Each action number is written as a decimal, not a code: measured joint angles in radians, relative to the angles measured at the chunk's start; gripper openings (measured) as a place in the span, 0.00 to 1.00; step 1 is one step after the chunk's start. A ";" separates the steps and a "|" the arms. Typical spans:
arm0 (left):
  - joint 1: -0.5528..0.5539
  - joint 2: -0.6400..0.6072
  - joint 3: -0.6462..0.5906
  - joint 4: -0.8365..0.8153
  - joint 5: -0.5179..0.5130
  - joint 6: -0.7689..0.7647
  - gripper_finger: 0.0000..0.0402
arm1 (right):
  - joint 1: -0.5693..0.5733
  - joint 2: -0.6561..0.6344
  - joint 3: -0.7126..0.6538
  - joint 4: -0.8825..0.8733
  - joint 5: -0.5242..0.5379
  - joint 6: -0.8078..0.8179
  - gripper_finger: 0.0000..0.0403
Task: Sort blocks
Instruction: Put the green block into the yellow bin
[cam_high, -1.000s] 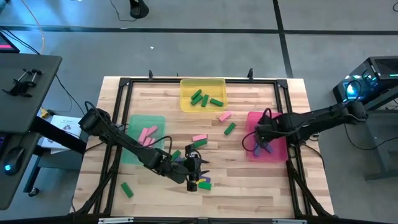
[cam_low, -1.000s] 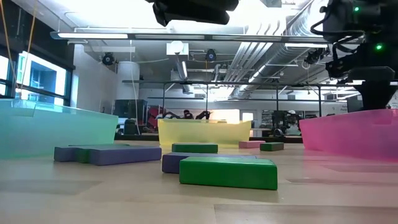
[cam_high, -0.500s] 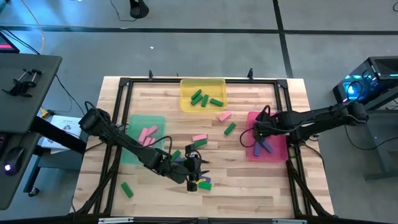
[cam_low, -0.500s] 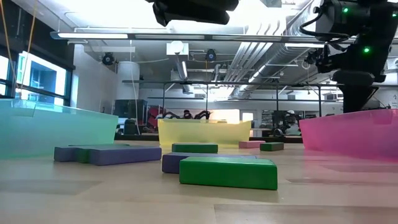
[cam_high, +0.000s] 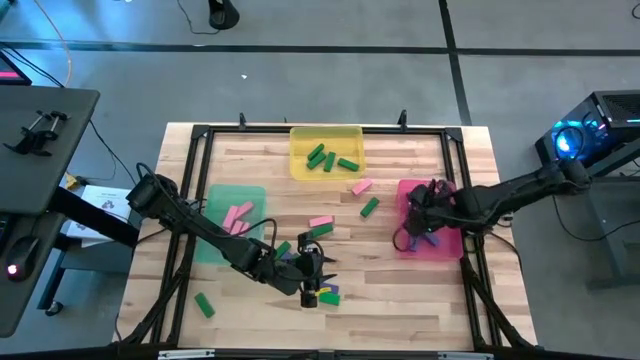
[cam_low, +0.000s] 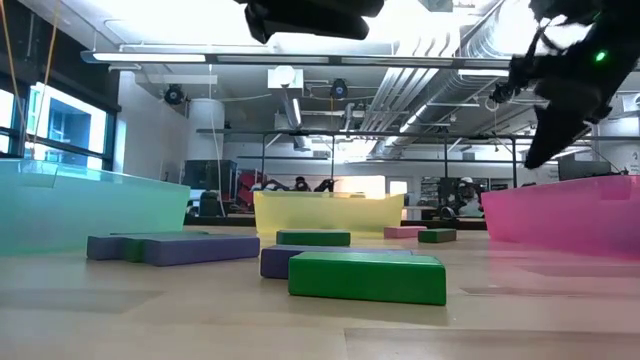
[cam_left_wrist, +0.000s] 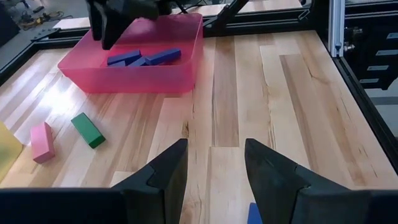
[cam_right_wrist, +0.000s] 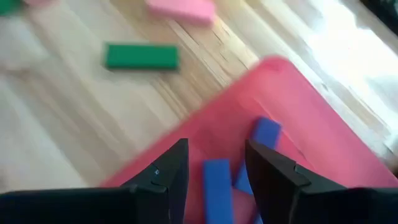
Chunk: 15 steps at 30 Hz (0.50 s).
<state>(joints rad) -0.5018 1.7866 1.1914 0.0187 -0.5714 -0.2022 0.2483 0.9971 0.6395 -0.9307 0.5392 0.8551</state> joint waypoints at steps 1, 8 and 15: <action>0.000 0.000 0.000 0.000 0.000 -0.007 0.37 | 0.030 -0.011 0.000 0.009 0.018 0.011 0.35; 0.002 0.000 0.000 0.000 0.000 -0.029 0.37 | 0.273 -0.037 0.081 0.085 0.199 0.020 0.35; 0.011 -0.001 0.000 0.001 0.018 -0.032 0.37 | 0.476 0.022 0.091 0.570 0.303 -0.344 0.35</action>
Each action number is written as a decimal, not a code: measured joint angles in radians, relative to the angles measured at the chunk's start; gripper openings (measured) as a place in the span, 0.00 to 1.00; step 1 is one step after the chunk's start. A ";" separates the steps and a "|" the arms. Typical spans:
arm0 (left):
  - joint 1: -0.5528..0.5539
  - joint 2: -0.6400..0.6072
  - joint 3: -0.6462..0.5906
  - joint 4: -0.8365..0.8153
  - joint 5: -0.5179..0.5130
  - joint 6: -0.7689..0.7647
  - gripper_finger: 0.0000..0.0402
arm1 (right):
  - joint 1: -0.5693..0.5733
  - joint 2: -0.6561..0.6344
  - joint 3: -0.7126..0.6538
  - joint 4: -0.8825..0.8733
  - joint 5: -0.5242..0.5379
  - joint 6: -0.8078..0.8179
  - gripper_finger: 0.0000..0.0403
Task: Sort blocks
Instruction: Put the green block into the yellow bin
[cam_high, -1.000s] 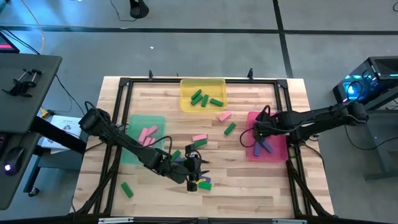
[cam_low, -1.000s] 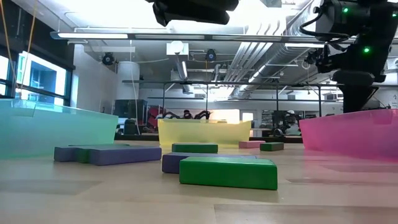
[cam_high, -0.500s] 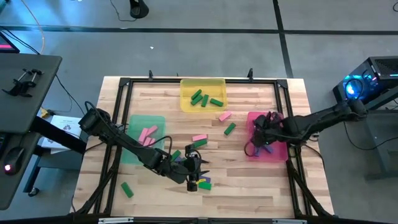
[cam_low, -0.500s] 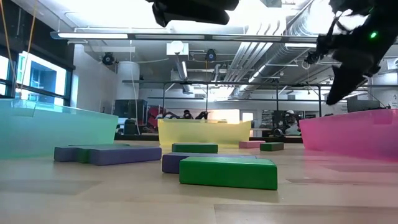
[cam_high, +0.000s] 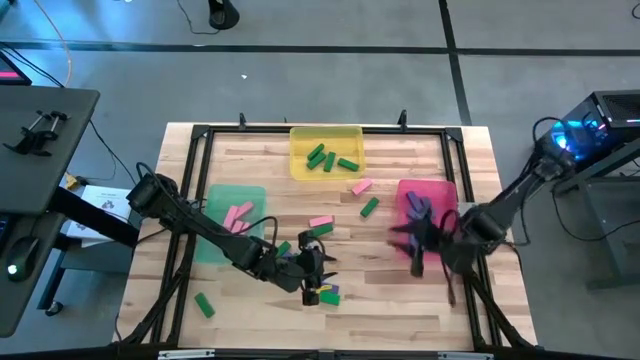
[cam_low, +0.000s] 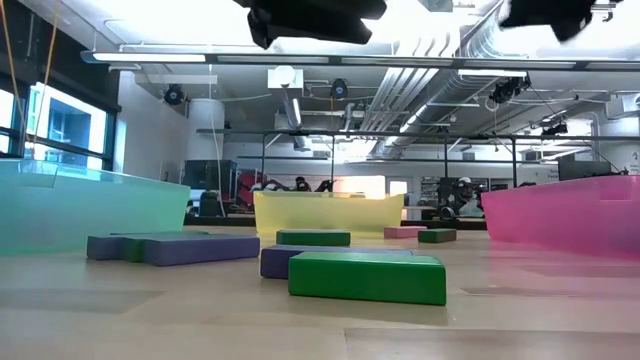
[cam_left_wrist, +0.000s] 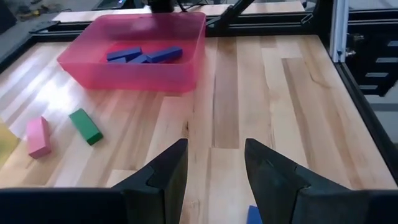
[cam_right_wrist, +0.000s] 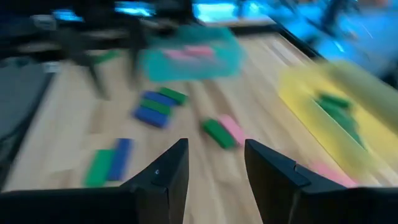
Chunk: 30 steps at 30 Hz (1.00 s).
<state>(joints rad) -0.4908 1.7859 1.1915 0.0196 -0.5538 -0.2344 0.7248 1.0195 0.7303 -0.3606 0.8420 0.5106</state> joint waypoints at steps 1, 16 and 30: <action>0.000 0.000 0.000 0.000 0.012 0.001 0.37 | 0.019 0.025 0.000 0.061 0.000 -0.053 0.35; -0.061 0.066 0.000 -0.181 0.235 0.134 0.37 | 0.072 0.449 0.000 0.456 -0.008 -0.241 0.35; -0.054 0.253 -0.001 -0.014 0.396 0.059 0.37 | 0.012 0.447 0.000 0.471 -0.030 -0.250 0.35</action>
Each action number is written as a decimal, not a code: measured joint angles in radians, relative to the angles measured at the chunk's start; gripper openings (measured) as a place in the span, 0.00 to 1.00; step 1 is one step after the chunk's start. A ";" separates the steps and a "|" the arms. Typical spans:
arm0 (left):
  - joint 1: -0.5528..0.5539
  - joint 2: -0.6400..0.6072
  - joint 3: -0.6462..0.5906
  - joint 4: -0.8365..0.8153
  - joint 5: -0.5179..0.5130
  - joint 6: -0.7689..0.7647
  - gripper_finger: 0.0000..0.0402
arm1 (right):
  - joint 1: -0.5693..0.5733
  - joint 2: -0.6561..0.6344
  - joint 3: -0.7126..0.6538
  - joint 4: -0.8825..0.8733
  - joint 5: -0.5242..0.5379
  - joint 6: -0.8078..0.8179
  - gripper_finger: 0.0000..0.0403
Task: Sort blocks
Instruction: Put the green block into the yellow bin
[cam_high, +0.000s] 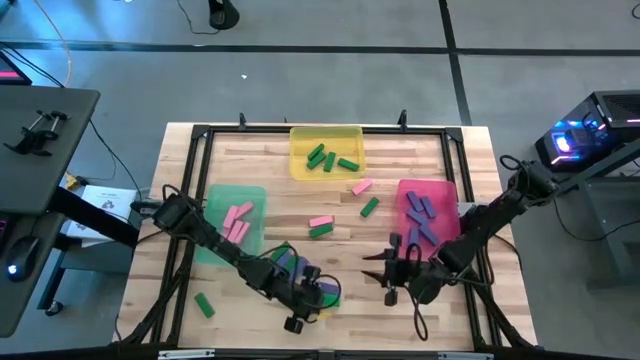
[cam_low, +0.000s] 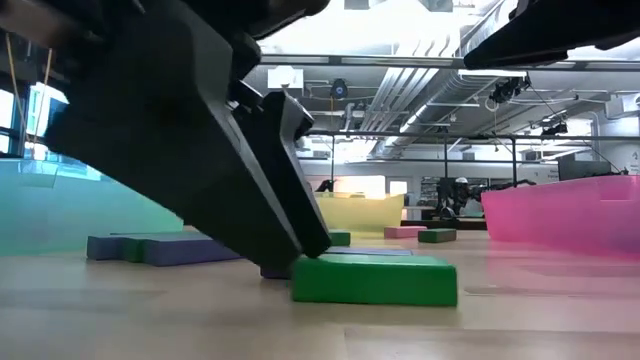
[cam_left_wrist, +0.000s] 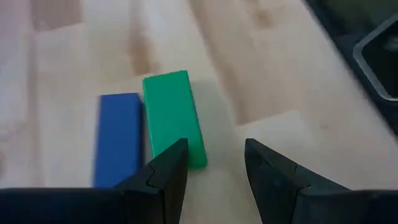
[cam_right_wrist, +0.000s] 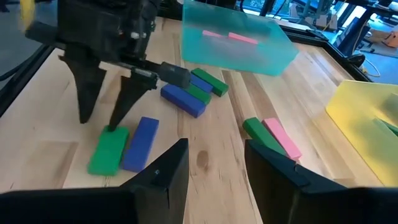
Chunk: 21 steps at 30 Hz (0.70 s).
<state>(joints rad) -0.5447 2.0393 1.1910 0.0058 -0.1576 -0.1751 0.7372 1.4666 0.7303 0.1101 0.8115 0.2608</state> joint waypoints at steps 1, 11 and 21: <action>0.002 0.000 0.000 -0.004 0.011 0.005 0.37 | -0.003 0.000 0.000 0.001 -0.001 0.000 0.35; 0.043 0.015 0.001 0.034 0.122 0.080 0.37 | -0.005 0.000 0.000 0.007 -0.008 0.001 0.35; 0.026 0.009 0.000 0.099 0.156 0.148 0.37 | -0.005 0.000 0.000 0.007 -0.008 0.000 0.35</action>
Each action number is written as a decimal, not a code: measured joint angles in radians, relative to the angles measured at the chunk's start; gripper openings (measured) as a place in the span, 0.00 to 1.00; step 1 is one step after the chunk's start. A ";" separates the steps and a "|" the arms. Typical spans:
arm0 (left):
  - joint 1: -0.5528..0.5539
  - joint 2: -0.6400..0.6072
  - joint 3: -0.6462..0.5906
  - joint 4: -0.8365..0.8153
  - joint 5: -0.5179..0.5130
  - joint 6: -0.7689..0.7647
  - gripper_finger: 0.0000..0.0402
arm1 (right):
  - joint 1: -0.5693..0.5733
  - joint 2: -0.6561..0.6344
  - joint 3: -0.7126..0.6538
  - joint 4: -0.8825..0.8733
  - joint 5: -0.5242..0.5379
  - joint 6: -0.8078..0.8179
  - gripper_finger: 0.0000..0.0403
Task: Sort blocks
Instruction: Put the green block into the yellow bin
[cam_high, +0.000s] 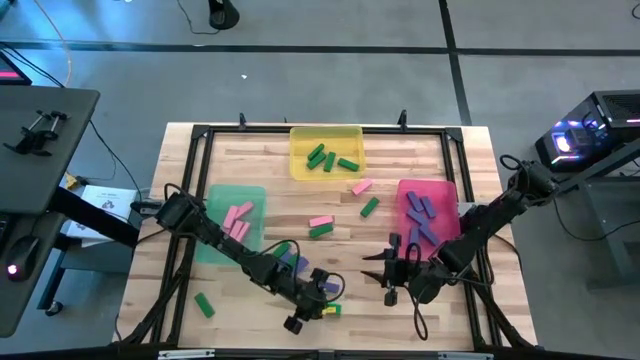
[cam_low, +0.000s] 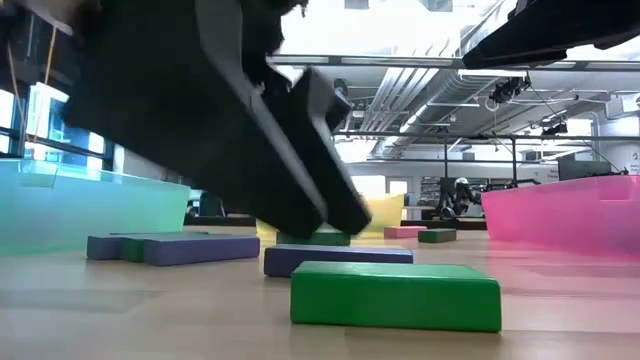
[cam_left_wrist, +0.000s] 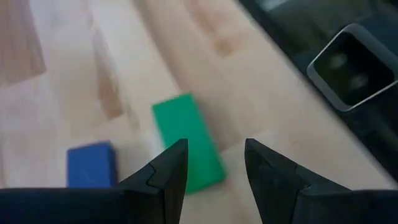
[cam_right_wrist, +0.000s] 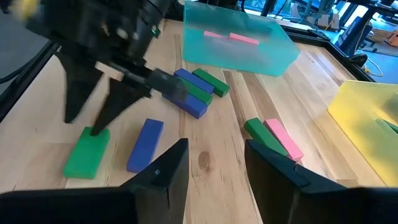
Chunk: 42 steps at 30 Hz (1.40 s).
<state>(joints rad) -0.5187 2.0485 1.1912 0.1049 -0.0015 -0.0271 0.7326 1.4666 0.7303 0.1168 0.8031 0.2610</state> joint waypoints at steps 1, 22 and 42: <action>0.001 0.002 0.000 -0.006 -0.003 0.010 0.37 | 0.000 0.000 0.000 0.000 -0.002 0.000 0.35; -0.088 0.033 0.000 0.039 -0.376 -0.023 0.54 | 0.000 0.000 0.001 -0.004 -0.142 0.061 0.35; -0.025 0.085 0.001 0.075 -0.154 -0.100 0.49 | 0.000 0.000 0.001 -0.010 -0.142 0.052 0.35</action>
<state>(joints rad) -0.5434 2.1338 1.1919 0.1797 -0.1558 -0.1272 0.7326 1.4666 0.7311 0.1065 0.6613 0.3130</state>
